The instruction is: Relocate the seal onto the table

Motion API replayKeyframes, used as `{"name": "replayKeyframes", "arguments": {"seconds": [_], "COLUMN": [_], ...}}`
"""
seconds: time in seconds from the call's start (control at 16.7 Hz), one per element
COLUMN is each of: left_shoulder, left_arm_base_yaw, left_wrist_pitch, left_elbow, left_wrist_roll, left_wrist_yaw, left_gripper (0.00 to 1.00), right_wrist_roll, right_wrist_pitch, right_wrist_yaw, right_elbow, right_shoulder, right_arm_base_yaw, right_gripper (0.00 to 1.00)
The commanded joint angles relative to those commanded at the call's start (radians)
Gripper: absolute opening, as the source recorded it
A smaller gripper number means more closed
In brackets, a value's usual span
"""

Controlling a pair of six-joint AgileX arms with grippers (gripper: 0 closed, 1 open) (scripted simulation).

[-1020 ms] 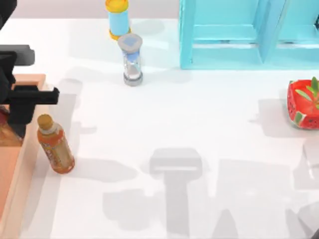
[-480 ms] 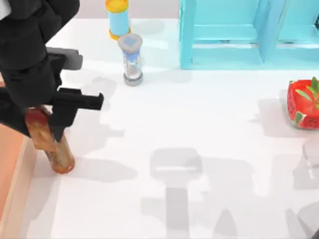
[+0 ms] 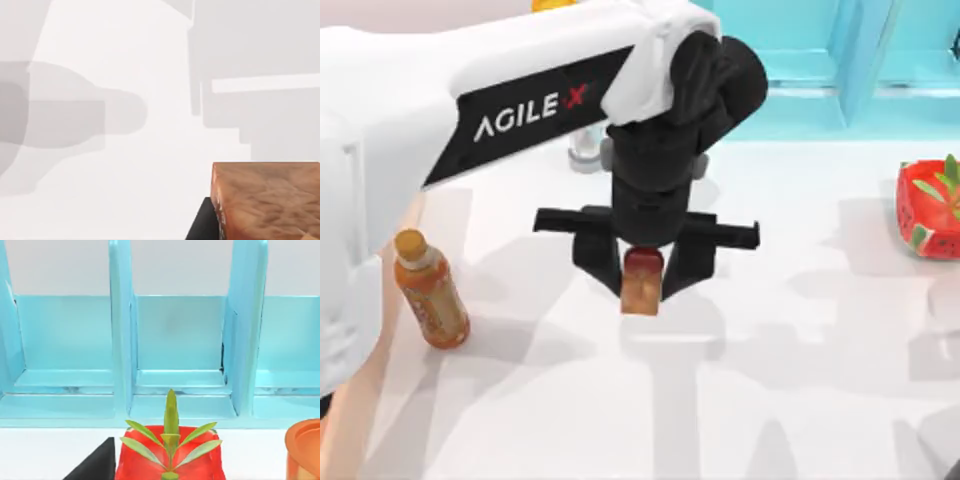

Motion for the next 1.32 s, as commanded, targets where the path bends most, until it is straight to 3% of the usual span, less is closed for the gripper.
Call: {"name": "replayKeyframes", "arguments": {"seconds": [0.24, 1.2, 1.32], "left_shoulder": [0.117, 0.159, 0.159], "left_arm_base_yaw": [-0.036, -0.036, -0.036], "left_wrist_pitch": [0.104, 0.262, 0.262], "left_elbow": [0.084, -0.030, -0.030], "left_wrist_roll": [-0.114, -0.115, -0.115], "left_wrist_yaw": [0.001, 0.002, 0.002], "left_gripper": [0.00, 0.00, 0.15], "right_wrist_roll": [0.000, 0.000, 0.000], "right_wrist_pitch": [0.000, 0.000, 0.000], "right_wrist_yaw": [0.000, 0.000, 0.000], "right_elbow": [0.000, 0.000, 0.000], "right_shoulder": [0.000, 0.000, 0.000], "right_arm_base_yaw": [0.000, 0.000, 0.000], "right_gripper": [1.00, 1.00, 1.00]}}
